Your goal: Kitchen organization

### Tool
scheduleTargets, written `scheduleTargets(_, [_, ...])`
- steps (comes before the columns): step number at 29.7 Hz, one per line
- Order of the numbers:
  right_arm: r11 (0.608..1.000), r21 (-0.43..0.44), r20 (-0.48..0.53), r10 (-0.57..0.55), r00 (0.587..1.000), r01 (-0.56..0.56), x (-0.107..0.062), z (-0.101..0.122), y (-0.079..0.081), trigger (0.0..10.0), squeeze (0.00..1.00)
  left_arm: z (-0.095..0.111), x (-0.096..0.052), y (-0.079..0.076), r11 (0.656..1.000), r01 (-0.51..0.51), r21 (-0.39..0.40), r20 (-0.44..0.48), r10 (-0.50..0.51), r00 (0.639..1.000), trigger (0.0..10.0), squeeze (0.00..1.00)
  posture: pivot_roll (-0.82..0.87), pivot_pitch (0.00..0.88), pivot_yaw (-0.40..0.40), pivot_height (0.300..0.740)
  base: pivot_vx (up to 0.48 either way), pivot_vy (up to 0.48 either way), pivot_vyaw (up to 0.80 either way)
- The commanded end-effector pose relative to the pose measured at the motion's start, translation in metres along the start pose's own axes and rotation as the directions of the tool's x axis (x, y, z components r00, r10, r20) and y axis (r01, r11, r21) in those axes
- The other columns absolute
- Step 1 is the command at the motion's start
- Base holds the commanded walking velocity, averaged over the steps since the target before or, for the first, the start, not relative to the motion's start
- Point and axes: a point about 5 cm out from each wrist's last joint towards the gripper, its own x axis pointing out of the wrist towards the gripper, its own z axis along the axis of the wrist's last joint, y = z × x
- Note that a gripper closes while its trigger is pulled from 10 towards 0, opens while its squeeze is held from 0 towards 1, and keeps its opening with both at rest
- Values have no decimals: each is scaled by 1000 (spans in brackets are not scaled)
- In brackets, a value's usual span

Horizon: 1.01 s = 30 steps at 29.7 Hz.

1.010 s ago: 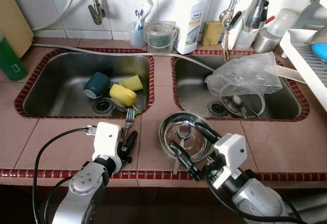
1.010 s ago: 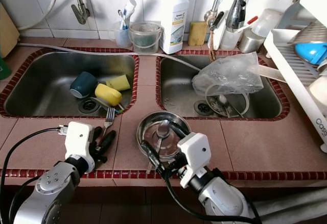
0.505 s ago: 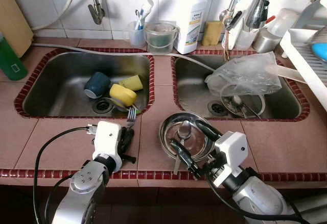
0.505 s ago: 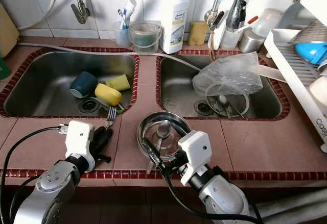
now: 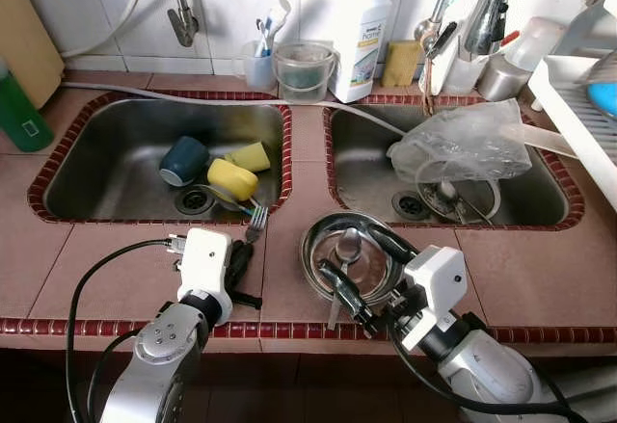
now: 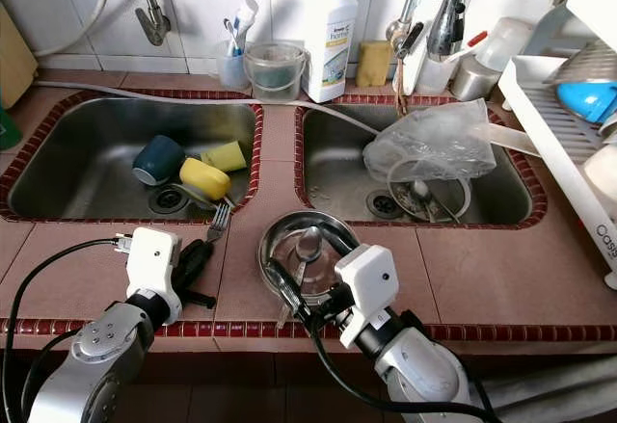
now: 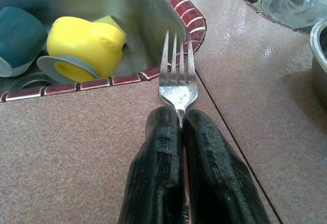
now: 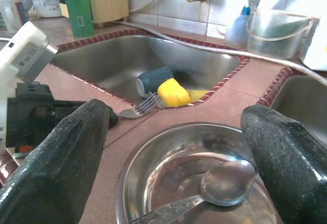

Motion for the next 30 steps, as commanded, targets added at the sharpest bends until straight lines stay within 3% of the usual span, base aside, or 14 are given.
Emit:
scheduleTargets(1, [1000, -6, 0, 6, 1000, -6, 0, 0, -1, 10000, 0, -21, -1, 1, 1000, -13, -22, -103, 11, 995, 0, 0, -42, 91, -37, 740, 0, 0, 0])
scheduleTargets(10, [1000, -11, 11, 10, 1000, -10, 1, 1, -2, 10000, 0, -4, 0, -3, 998, 21, -63, -11, -22, 1000, 0, 0, -40, 87, -41, 740, 0, 0, 0])
scheduleTargets(30, [1000, -11, 37, 7, 999, -6, 8, 2, -4, 10000, 0, 50, 2, -6, 998, 51, -27, 160, -46, 986, 0, 0, -28, 91, -44, 740, 0, 0, 0])
